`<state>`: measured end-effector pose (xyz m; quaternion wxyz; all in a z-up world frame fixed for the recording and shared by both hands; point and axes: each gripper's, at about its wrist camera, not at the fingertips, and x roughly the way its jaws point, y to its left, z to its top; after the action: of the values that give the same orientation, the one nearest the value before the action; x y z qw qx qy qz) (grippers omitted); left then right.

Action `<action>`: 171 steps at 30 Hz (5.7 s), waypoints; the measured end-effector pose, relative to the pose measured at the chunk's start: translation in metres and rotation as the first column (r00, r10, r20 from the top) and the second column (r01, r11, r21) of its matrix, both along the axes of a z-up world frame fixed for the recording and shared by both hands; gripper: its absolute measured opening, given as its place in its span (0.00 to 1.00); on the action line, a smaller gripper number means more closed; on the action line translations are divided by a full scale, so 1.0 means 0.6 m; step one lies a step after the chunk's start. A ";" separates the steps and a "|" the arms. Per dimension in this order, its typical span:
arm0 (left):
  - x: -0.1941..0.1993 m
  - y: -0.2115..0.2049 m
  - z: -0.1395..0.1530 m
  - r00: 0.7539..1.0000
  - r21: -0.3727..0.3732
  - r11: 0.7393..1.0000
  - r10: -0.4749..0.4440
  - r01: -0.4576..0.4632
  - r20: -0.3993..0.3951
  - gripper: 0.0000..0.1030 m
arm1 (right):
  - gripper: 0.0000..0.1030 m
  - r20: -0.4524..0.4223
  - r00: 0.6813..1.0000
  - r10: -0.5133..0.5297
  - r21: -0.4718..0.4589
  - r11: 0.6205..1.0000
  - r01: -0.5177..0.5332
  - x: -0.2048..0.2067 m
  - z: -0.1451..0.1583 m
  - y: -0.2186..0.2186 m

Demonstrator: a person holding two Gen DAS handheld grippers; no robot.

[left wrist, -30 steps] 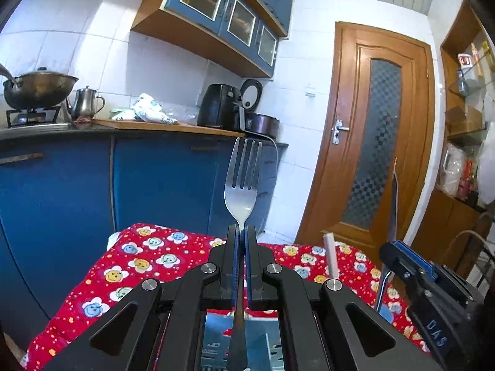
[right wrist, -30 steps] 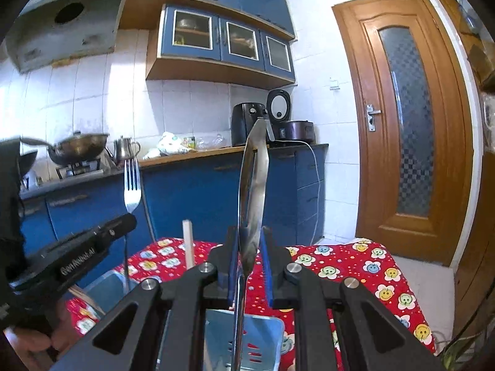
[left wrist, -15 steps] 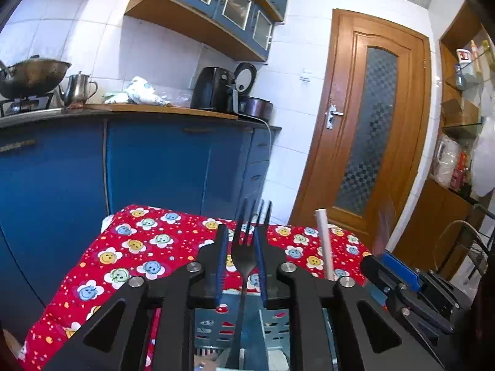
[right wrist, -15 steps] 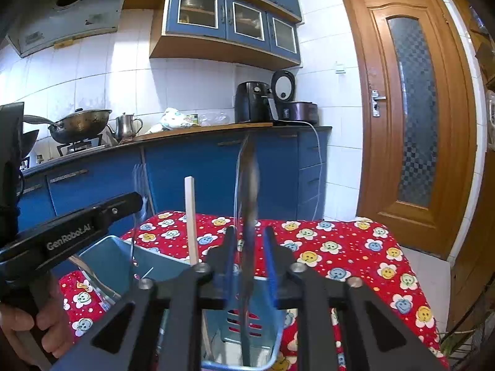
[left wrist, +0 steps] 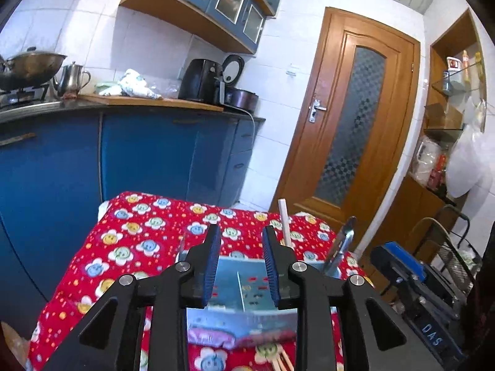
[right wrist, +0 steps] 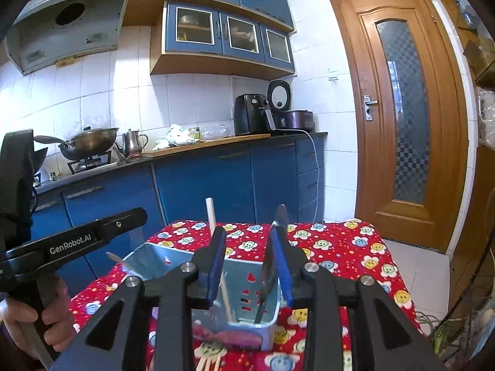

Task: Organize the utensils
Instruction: 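Carry the steel fork into the caddy with the left tool while the right tool inserts the steel knife, then open both tools and pull them back from the caddy, then grasp the beige spoon with the left tool while the right tool grasps a wooden chopstick, then lift the spoon into the blue caddy with the left tool while the right tool inserts the chopstick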

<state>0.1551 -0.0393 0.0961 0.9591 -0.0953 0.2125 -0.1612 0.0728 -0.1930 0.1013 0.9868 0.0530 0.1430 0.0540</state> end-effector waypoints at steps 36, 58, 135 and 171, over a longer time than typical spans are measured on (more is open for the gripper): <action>-0.135 0.019 -0.116 0.919 0.144 0.983 -0.048 0.113 -0.392 0.29 | 0.35 -0.295 0.953 -0.070 0.095 0.990 0.102 -0.171 -0.100 -0.032; -0.113 -0.047 -0.196 0.802 0.148 0.959 -0.113 0.243 -0.586 0.24 | 0.36 -0.387 0.920 -0.065 0.171 0.975 0.141 -0.175 -0.161 -0.083; -0.129 0.095 -0.105 0.943 -0.067 0.988 -0.151 0.137 -0.298 0.05 | 0.07 -0.505 0.797 0.330 0.389 0.912 -0.131 -0.058 -0.107 0.023; 0.066 -0.031 -0.014 0.988 0.024 1.000 0.010 -0.014 0.151 0.05 | 0.07 0.023 0.992 0.126 0.125 0.984 -0.128 0.134 -0.059 0.000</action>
<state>0.1946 -0.0578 0.0878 0.9745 -0.0719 0.1407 -0.1595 0.1530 -0.1931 0.0662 0.9771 0.1054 0.1349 0.1263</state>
